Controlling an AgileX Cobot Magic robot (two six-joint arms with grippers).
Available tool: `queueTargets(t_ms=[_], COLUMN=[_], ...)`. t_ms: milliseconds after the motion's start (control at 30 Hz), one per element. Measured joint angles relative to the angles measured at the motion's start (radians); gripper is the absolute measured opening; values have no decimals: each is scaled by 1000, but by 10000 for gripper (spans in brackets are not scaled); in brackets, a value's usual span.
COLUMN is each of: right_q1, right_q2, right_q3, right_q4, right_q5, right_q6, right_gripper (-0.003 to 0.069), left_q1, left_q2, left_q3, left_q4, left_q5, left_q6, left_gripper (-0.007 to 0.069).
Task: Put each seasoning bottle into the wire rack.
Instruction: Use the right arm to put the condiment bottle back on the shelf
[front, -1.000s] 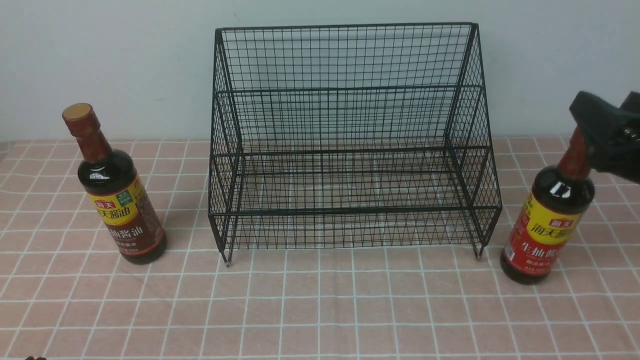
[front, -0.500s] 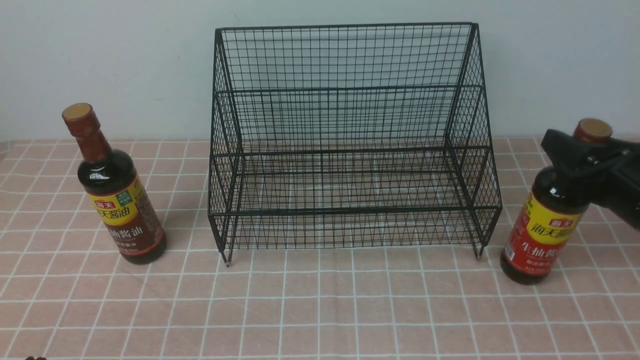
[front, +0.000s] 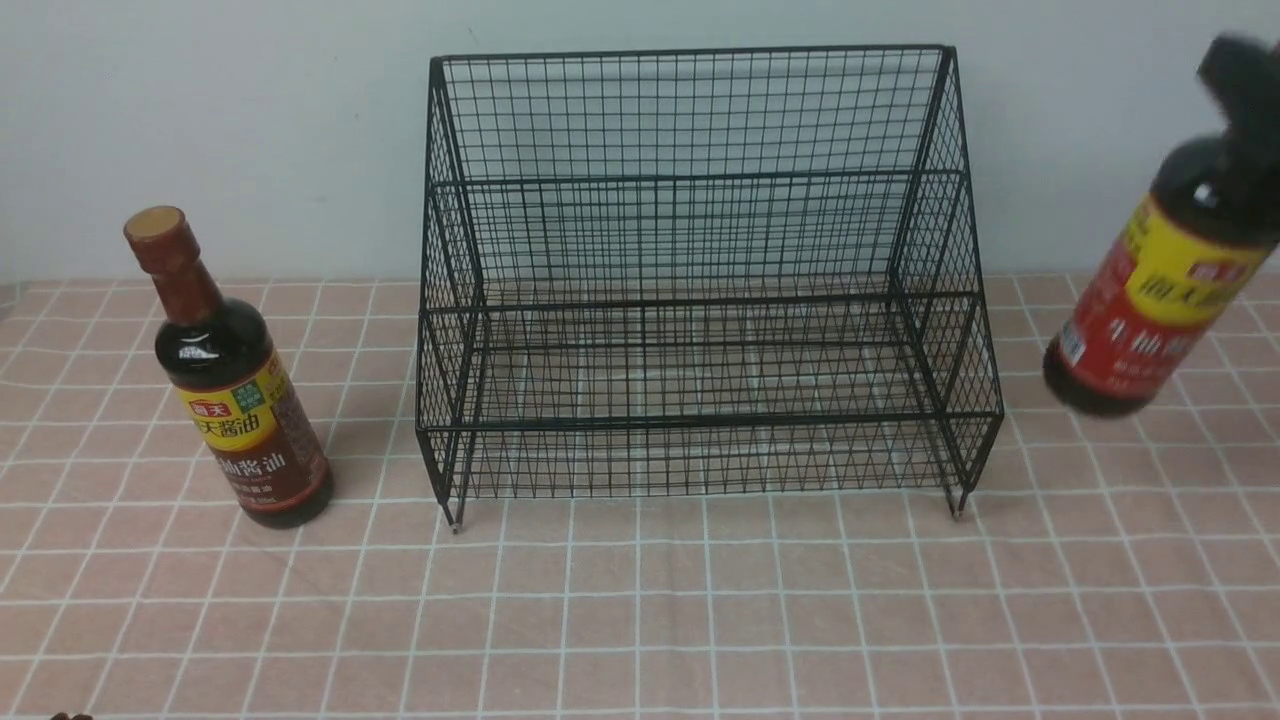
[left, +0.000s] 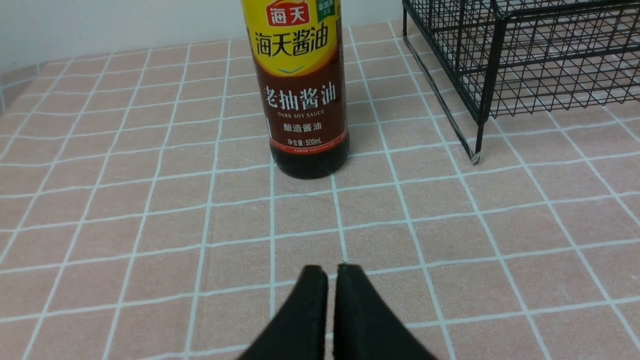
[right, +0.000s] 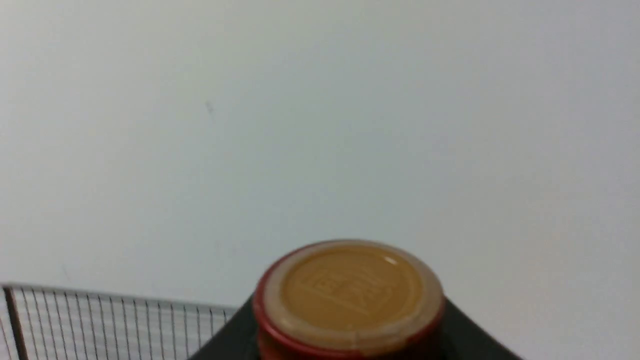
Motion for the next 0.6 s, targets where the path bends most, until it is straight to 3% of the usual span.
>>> queueTargets(t_ms=[167,267,600], right_q1=[15,78,254], right_q2=[-23,28,323], right_q3=[-99,-191,-412], right_q4=[-109,-219,-298], right_q5=[-40,-59,-69], right_q6=[127,210,208], right_gripper=[270,269,269], left_q1=[0,0,0], left_q2=[0,0,0], left_q3=[0,0,0], left_q4=[0,0,0], left_q5=[0,0,0], left_q6=[0,0,0], left_gripper=[7,7,7])
